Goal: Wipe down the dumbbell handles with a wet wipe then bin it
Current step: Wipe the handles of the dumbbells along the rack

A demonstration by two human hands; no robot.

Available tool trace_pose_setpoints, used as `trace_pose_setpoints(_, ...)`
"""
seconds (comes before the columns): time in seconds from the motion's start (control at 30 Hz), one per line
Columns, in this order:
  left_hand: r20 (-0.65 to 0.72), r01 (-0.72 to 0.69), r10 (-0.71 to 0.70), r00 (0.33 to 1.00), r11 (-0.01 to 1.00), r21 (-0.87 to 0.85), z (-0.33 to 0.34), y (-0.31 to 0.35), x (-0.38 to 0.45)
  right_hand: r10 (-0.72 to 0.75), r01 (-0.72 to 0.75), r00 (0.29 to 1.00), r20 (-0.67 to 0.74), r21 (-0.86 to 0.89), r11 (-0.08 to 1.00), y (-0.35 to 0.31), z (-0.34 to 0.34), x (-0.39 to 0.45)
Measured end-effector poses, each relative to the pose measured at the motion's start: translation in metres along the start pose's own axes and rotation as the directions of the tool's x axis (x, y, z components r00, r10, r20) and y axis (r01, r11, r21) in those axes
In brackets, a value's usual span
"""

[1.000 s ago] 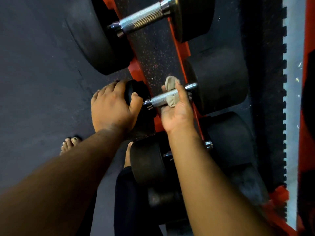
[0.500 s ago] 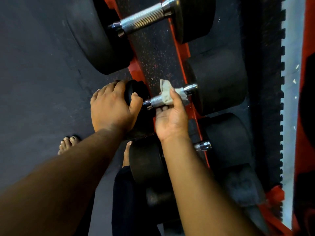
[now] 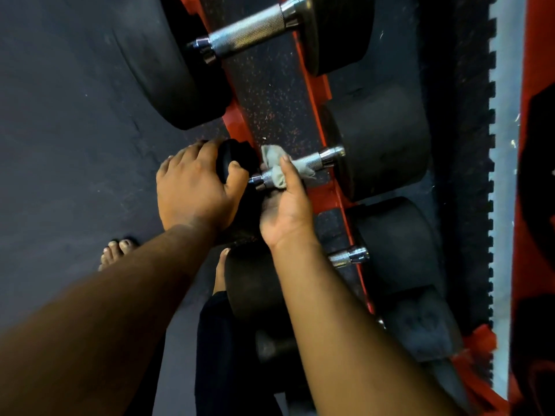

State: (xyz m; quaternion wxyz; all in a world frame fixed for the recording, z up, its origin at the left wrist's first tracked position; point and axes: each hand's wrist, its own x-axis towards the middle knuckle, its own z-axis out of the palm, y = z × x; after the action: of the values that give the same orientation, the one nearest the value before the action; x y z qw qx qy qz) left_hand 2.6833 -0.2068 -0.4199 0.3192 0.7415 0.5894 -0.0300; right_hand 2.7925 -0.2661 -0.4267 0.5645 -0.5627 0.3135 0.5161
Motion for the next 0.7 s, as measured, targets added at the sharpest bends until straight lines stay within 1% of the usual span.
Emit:
trace_pose_setpoints(0.07,0.011,-0.004,0.004,1.0,1.0,0.008,0.001,-0.003,0.0,0.025,-0.026,1.0,-0.011,-0.124,0.992,-0.002,0.004,0.01)
trace_pose_setpoints(0.13,0.009,-0.008,0.008,1.0,1.0,0.007,0.002,-0.002,0.001,-0.019,0.01,0.999,-0.035,-0.241,0.97,-0.004,0.005,0.017)
trace_pose_setpoints(0.27,-0.003,-0.019,0.019,1.0,1.0,0.004,0.002,-0.001,0.002,-0.147,0.109,0.983,-0.113,-0.292,0.95,0.01,-0.002,0.008)
trace_pose_setpoints(0.3,-0.003,-0.02,0.02,1.0,1.0,0.007,0.002,-0.001,0.002,-0.17,0.111,0.976,-0.136,-0.36,0.926,0.014,-0.005,0.005)
trace_pose_setpoints(0.33,-0.003,-0.023,0.023,1.0,1.0,0.008,0.002,0.0,0.002,-0.202,0.107,0.967,-0.155,-0.47,0.876,0.016,-0.008,-0.002)
trace_pose_setpoints(0.37,-0.003,-0.024,0.024,1.0,1.0,0.012,0.001,-0.001,0.002,-0.234,0.102,0.959,-0.159,-0.579,0.809,0.017,-0.012,-0.008)
trace_pose_setpoints(0.43,-0.005,-0.028,0.028,1.0,0.999,0.019,0.001,-0.001,0.0,-0.304,0.114,0.944,-0.132,-0.733,0.671,0.016,-0.023,-0.023)
trace_pose_setpoints(0.53,-0.008,-0.043,0.044,0.999,0.998,0.043,0.002,-0.003,0.0,-0.375,0.194,0.927,0.0,-0.856,0.48,0.012,-0.056,-0.05)
trace_pose_setpoints(0.57,-0.009,-0.055,0.055,0.998,0.997,0.049,0.003,-0.003,-0.002,-0.419,0.237,0.907,0.052,-0.884,0.404,0.011,-0.073,-0.059)
trace_pose_setpoints(0.6,-0.012,-0.065,0.066,0.998,0.997,0.047,0.004,-0.003,-0.006,-0.474,0.284,0.872,0.122,-0.915,0.287,0.007,-0.09,-0.067)
trace_pose_setpoints(0.63,-0.018,-0.083,0.084,0.996,0.996,0.042,0.006,-0.002,-0.013,-0.513,0.325,0.83,0.216,-0.936,0.132,0.001,-0.107,-0.073)
trace_pose_setpoints(0.67,-0.02,-0.116,0.117,0.993,0.992,0.045,0.009,-0.002,-0.027,-0.517,0.36,0.791,0.327,-0.932,-0.04,-0.004,-0.127,-0.079)
trace_pose_setpoints(0.7,-0.014,-0.152,0.153,0.988,0.987,0.056,0.013,-0.002,-0.043,-0.457,0.375,0.776,0.435,-0.9,-0.221,-0.008,-0.146,-0.081)
